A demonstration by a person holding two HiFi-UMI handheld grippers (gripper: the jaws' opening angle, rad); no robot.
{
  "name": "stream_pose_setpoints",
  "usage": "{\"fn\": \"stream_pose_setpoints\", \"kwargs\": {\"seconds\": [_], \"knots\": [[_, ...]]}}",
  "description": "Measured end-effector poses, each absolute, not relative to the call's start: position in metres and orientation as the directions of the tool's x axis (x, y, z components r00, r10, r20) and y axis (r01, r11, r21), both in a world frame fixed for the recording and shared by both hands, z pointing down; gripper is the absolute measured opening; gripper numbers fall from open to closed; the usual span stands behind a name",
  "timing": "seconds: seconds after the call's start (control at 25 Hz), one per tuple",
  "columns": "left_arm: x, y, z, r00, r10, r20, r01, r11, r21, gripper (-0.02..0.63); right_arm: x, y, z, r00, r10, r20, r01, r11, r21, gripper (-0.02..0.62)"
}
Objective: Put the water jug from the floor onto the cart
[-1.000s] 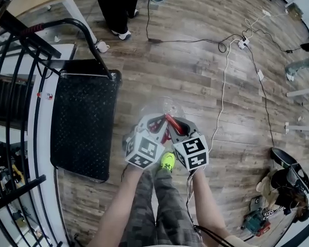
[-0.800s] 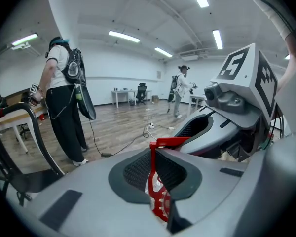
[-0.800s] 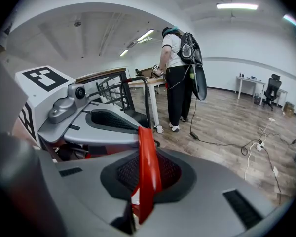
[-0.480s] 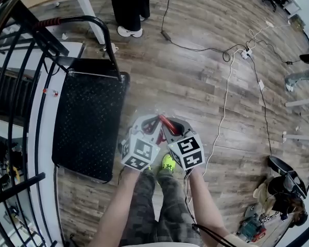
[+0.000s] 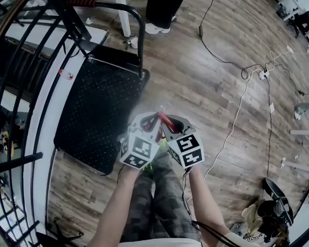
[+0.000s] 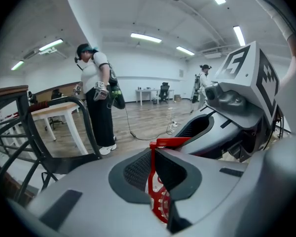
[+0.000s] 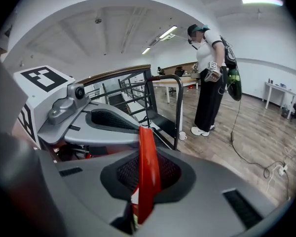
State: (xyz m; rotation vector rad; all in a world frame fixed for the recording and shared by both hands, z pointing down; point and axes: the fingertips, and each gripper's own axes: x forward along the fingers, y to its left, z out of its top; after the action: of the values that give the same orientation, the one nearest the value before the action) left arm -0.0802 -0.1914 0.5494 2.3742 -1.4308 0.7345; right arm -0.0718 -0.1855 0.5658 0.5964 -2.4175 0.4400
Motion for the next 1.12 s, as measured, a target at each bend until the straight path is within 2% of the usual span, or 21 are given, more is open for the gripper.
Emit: {"fn": "stream_pose_setpoints", "kwargs": {"seconds": [0.56,1.12], "knots": [[-0.156,-0.227,0.534,0.186,-0.803,0.567,-0.962,-0.266,-0.062,0.028,-0.147,-0.224,0.550,-0.796,-0.130,0.591,-0.310,0.926,-0.214,0.045],[-0.216,-0.270,0.538,0.036,-0.817,0.576,-0.994,-0.088,-0.063,0.028,-0.206,-0.268,0.553,-0.808,0.023,0.588,-0.139,0.964,-0.229,0.046]]}}
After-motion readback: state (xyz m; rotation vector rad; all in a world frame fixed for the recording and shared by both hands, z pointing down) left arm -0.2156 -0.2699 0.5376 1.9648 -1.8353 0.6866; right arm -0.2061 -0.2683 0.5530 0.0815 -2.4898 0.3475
